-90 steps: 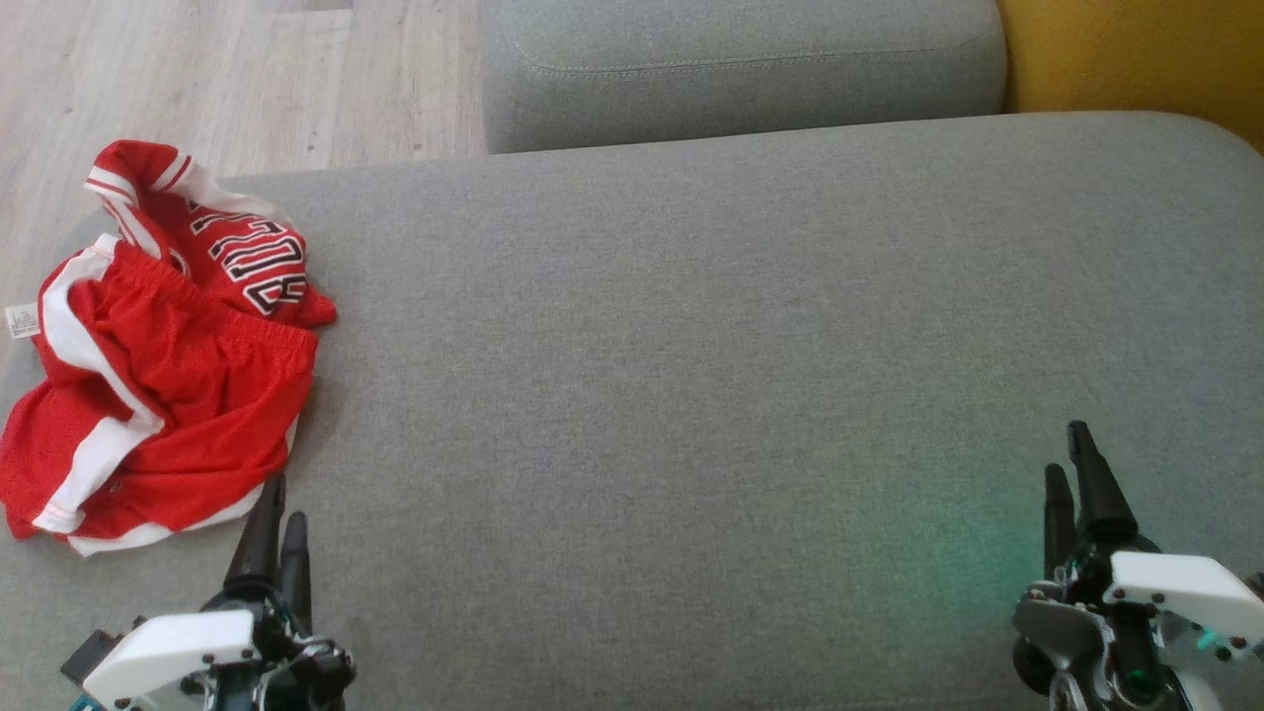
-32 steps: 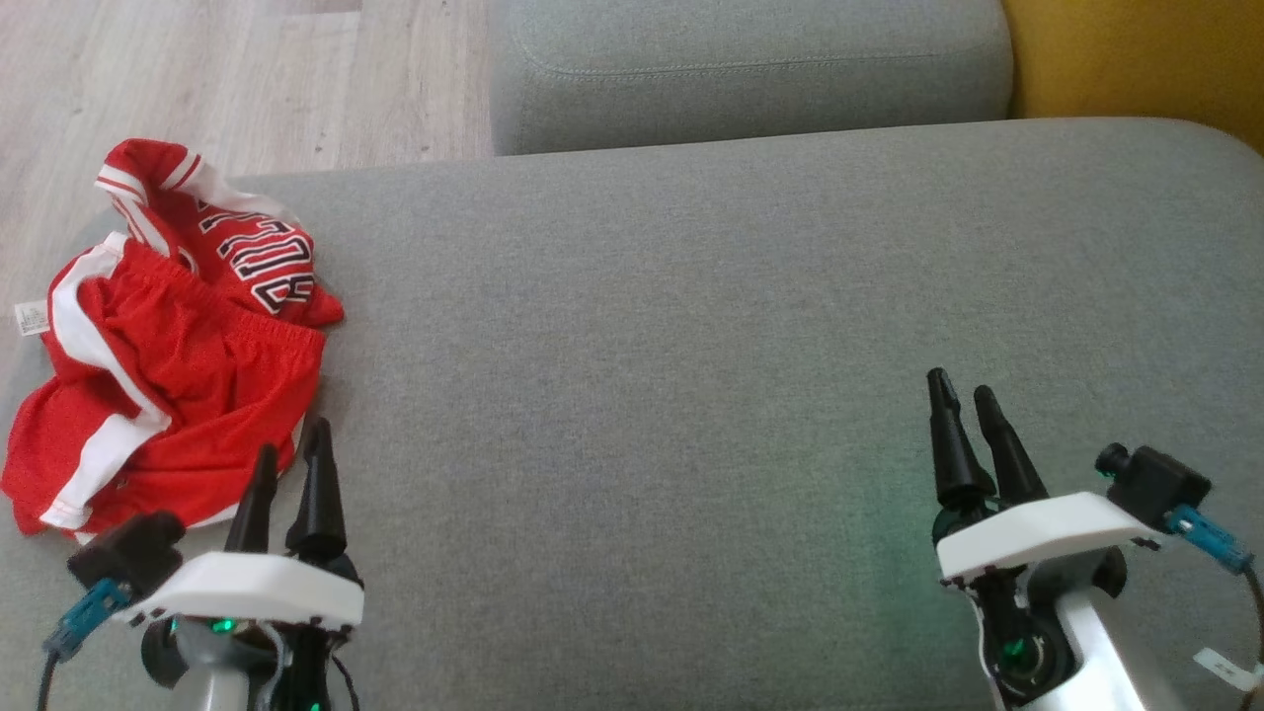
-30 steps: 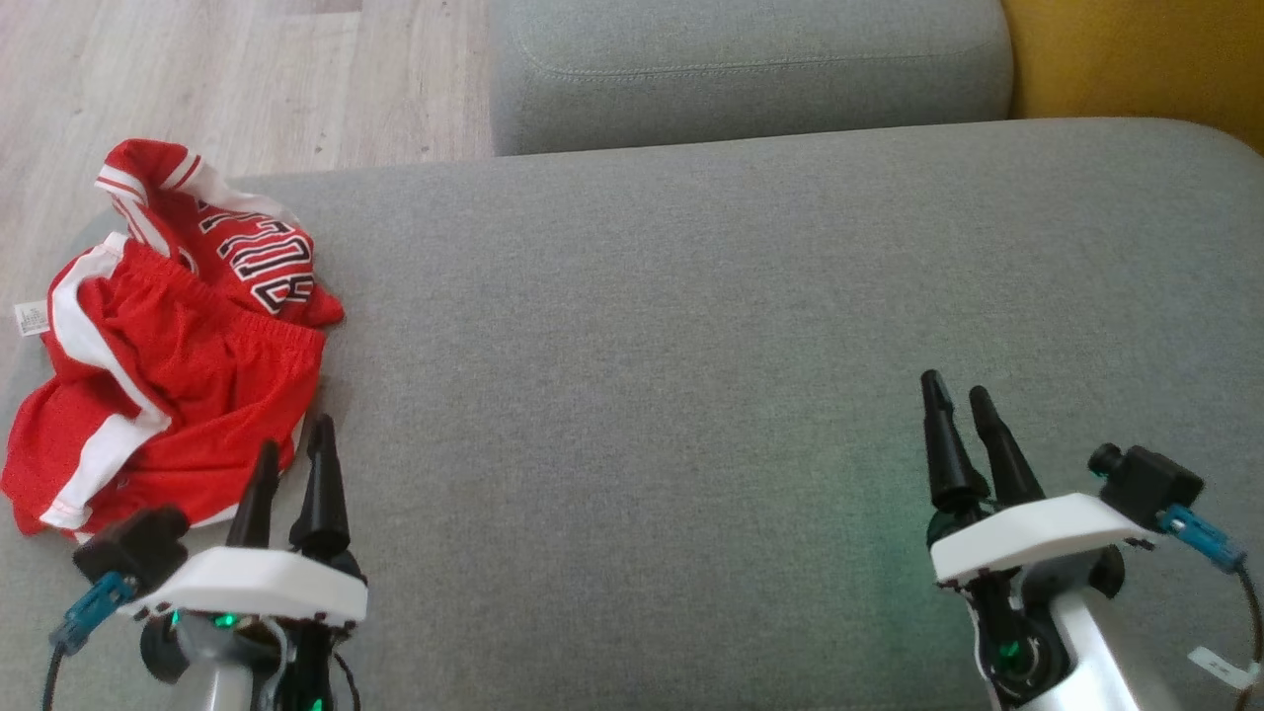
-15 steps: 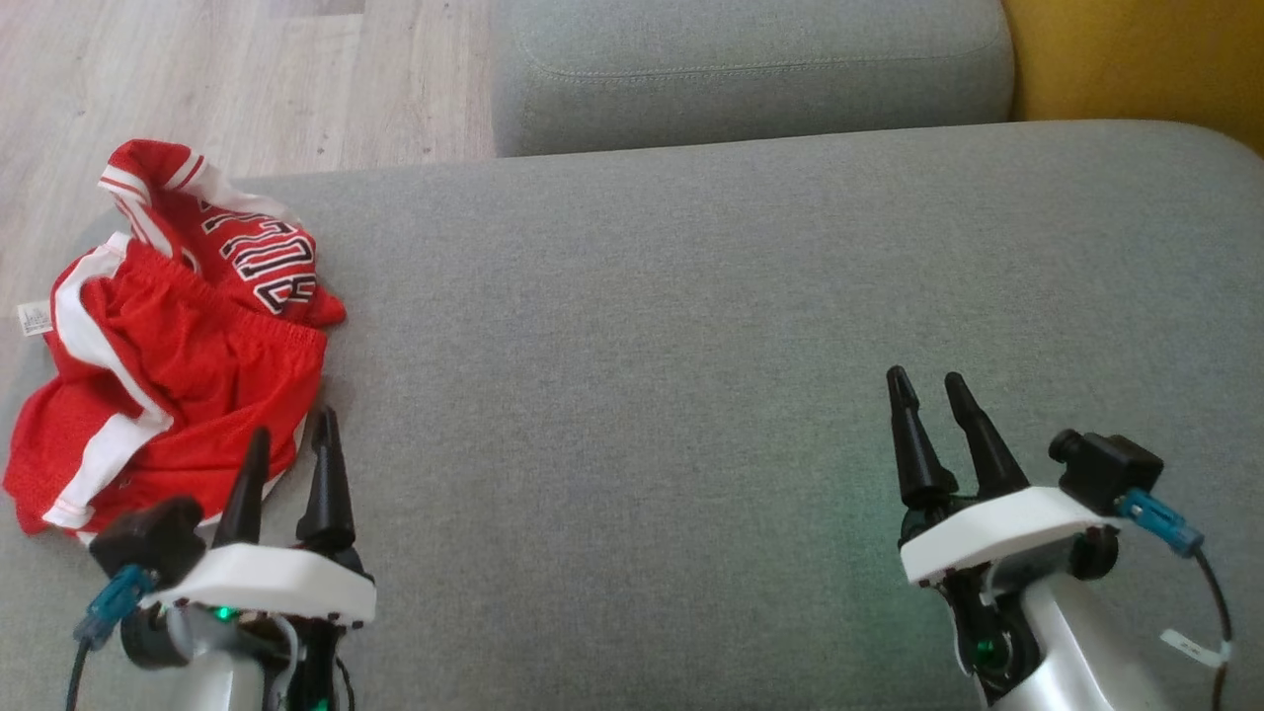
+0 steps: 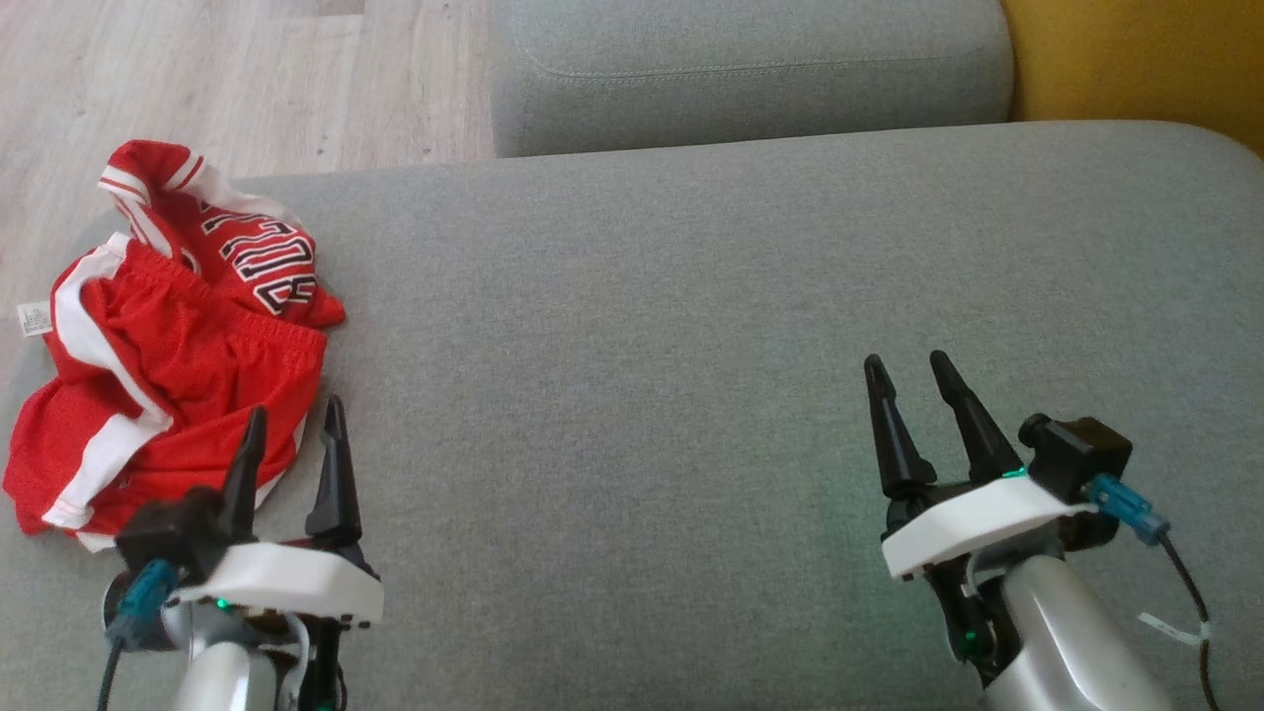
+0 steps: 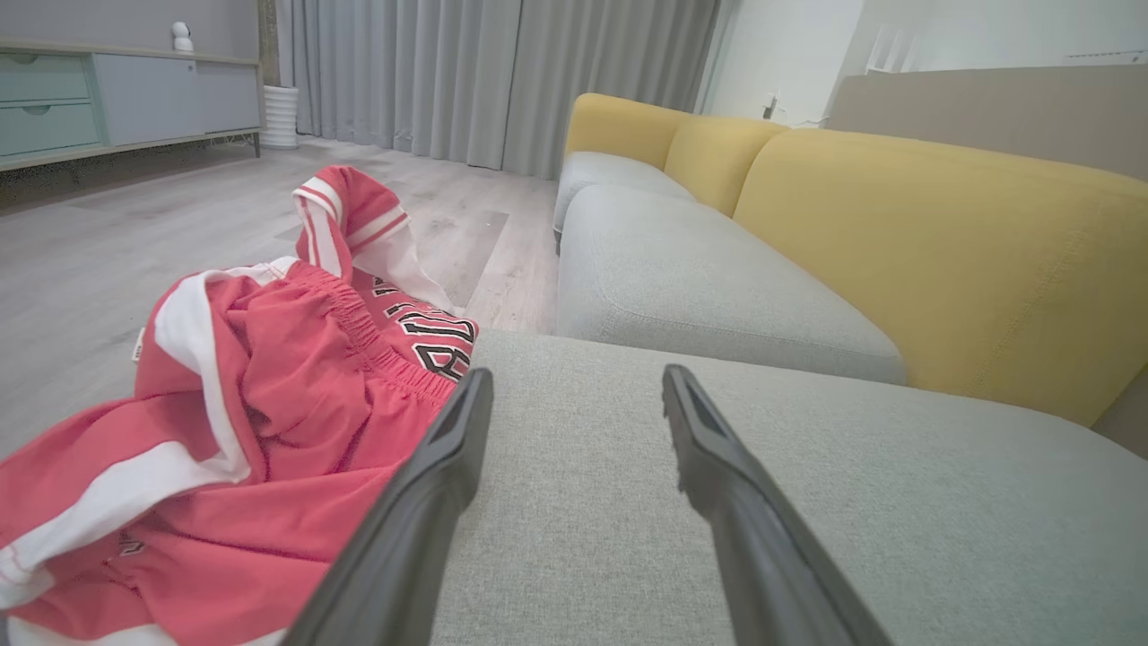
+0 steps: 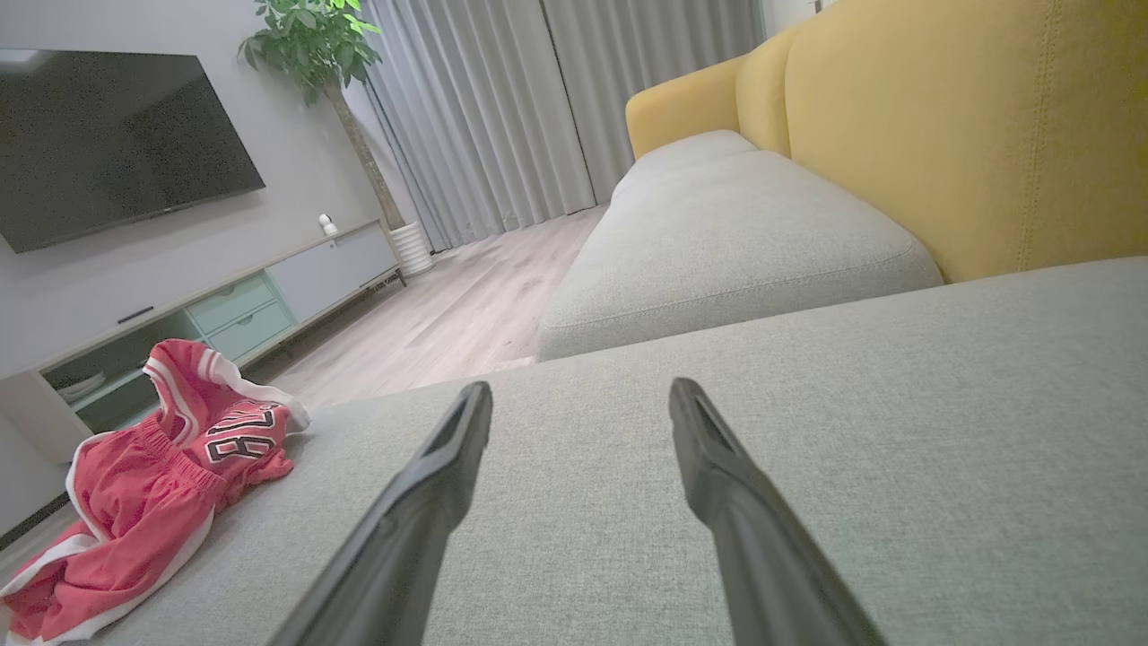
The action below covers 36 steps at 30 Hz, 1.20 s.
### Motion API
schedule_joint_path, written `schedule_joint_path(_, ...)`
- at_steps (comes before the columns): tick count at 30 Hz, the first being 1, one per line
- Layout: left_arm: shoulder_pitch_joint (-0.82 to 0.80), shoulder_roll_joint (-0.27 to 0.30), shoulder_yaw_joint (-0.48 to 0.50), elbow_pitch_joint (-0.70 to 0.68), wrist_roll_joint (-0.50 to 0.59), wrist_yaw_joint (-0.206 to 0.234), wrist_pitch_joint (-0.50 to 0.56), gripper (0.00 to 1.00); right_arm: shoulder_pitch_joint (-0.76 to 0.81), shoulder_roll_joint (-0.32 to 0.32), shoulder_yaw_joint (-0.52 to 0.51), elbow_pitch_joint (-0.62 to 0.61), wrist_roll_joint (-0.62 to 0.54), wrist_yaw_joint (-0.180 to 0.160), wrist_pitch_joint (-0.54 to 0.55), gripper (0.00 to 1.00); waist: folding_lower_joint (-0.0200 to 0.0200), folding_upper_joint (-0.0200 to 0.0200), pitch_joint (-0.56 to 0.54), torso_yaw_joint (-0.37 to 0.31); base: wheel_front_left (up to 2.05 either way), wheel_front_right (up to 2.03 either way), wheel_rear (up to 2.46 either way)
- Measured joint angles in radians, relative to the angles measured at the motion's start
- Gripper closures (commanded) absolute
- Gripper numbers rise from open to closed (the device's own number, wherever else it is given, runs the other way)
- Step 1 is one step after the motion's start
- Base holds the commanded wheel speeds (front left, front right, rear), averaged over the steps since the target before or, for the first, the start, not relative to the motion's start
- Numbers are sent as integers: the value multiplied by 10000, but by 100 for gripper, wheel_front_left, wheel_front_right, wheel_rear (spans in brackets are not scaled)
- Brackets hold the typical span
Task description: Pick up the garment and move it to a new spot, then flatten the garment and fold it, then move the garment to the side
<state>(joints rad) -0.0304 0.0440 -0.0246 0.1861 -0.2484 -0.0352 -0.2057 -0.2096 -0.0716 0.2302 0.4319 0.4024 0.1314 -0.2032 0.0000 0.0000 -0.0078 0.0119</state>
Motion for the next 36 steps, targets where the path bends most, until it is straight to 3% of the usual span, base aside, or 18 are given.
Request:
schedule_joint_path(16,-181,2,-6,-201,1837,6,-441,0,-86,61,-61,209,-1858,0,-468,0,0,0,-15,17,0,0,0)
schedule_joint_path(36,-182,-4,42,-119,1871,-19,-441,0,-281,96,-176,238,-1841,0,-477,0,0,0,-44,-44,0,0,0)
